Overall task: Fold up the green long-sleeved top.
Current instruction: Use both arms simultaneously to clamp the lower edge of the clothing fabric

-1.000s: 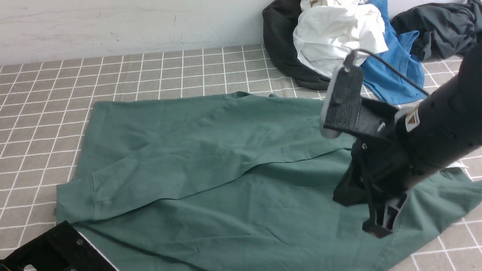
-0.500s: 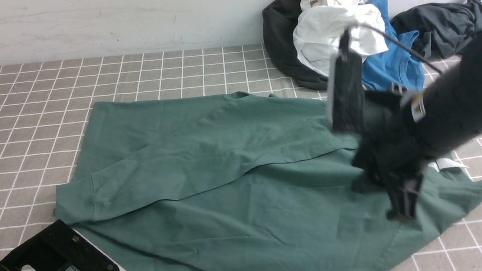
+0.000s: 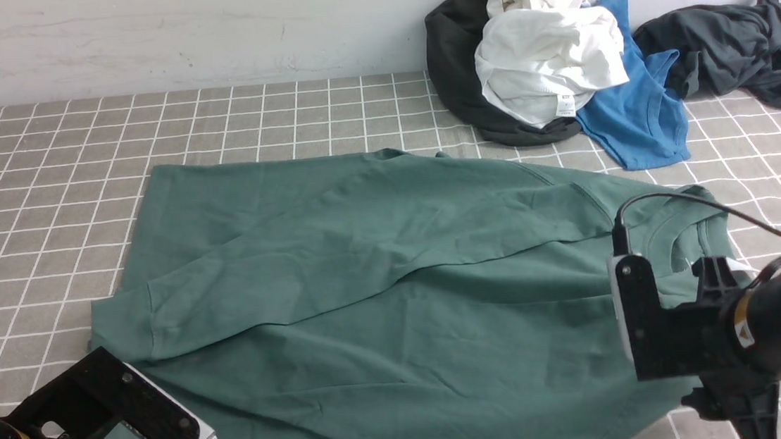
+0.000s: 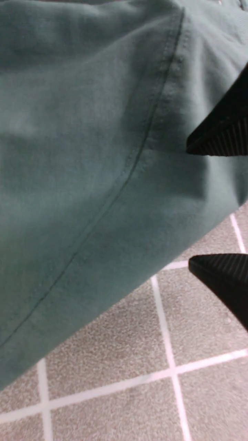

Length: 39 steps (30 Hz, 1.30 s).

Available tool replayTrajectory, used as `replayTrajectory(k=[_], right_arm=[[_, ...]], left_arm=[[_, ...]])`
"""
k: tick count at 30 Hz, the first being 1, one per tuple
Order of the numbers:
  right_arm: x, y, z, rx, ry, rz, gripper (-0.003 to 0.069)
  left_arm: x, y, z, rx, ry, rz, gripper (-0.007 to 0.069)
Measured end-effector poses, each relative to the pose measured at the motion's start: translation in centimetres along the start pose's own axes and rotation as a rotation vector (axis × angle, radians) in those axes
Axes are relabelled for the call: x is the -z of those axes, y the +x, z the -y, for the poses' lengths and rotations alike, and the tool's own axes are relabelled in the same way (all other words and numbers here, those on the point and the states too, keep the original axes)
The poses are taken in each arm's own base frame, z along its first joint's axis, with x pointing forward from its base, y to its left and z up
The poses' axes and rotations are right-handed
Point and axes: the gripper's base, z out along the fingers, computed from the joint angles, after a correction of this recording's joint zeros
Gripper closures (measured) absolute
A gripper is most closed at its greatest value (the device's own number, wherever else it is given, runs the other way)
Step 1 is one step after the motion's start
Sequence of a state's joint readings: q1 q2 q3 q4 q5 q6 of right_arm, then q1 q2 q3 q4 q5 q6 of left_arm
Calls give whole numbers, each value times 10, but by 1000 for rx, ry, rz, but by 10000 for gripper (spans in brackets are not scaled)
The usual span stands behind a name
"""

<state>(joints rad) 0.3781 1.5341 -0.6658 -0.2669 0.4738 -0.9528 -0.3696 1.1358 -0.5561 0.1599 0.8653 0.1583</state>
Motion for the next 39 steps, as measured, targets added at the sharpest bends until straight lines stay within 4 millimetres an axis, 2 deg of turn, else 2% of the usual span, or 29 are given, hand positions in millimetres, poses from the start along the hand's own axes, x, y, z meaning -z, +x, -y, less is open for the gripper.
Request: replayTrajectory(k=[5, 8, 14, 16, 21, 22, 25, 29, 34, 35, 38, 39], right_arm=[[-4, 0, -6, 12, 26, 27, 309], [-8, -1, -6, 13, 36, 43, 389], [-10, -1, -9, -35, 3, 33, 634], [-10, 0, -10, -65, -9, 28, 655], [-3, 1, -10, -181, -22, 12, 669], [2, 2, -8, -221, -26, 2, 669], [14, 1, 3, -312, -27, -21, 669], [26, -2, 19, -352, -15, -34, 669], [37, -8, 40, -377, 47, -3, 669], [40, -10, 49, -373, 78, 4, 669], [42, -12, 59, -371, 111, 5, 669], [42, -13, 65, -371, 128, 4, 669]], left_arm=[[0, -1, 0, 5, 5, 6, 628], [0, -1, 2, 26, 27, 14, 628], [2, -2, 3, 43, 33, 36, 628], [5, -2, 2, 58, 27, 50, 628], [22, -1, -4, 114, -32, 113, 628], [31, -1, -7, 150, -57, 148, 628], [53, -7, -13, 223, -89, 227, 627], [70, -19, -20, 247, -111, 288, 620], [76, -35, -30, 263, -169, 304, 618], [76, -44, -35, 280, -185, 300, 618], [77, -59, -44, 295, -196, 288, 618], [75, -72, -50, 291, -198, 272, 618]])
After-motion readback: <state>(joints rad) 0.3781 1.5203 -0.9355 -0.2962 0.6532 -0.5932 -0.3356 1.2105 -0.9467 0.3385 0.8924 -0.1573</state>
